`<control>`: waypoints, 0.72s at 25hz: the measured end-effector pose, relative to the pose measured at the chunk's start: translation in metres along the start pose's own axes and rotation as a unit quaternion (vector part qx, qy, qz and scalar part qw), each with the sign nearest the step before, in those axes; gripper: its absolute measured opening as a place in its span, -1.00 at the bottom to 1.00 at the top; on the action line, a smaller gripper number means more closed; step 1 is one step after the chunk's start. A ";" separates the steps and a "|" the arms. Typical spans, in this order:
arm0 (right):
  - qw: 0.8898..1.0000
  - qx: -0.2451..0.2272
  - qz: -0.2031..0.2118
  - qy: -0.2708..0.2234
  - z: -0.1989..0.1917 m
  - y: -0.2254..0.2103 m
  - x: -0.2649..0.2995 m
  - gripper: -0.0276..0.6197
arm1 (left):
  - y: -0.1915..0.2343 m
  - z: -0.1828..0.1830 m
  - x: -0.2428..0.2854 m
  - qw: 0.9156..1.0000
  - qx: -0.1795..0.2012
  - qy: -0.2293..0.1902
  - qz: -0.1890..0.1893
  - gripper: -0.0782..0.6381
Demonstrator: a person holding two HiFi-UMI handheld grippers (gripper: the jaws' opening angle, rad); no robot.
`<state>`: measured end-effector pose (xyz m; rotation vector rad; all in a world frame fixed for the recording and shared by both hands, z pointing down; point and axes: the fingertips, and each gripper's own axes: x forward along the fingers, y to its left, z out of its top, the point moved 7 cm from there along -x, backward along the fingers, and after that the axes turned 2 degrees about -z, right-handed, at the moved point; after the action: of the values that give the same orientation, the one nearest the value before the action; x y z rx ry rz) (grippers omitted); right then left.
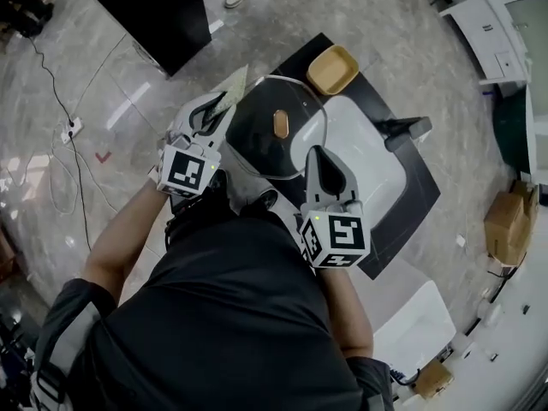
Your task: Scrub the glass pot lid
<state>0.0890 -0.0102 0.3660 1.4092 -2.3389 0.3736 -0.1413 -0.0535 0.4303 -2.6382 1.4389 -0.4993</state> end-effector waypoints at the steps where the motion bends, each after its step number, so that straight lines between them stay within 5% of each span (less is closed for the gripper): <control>1: 1.000 -0.002 0.005 -0.003 0.006 0.003 0.001 -0.89 | 0.008 -0.004 0.002 1.000 0.000 0.003 0.016 -0.57; 9: 0.997 0.066 0.017 -0.035 0.018 0.004 0.004 -0.90 | 0.053 -0.034 0.000 0.994 -0.044 0.034 0.095 -0.57; 18: 0.996 0.057 0.049 -0.044 0.011 0.022 0.002 -0.90 | -0.003 0.000 0.022 0.995 -0.082 0.012 0.047 -0.57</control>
<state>0.0666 -0.0062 0.3563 1.3911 -2.5002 0.4884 -0.1284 -0.0699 0.4362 -2.6781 1.6698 -0.4212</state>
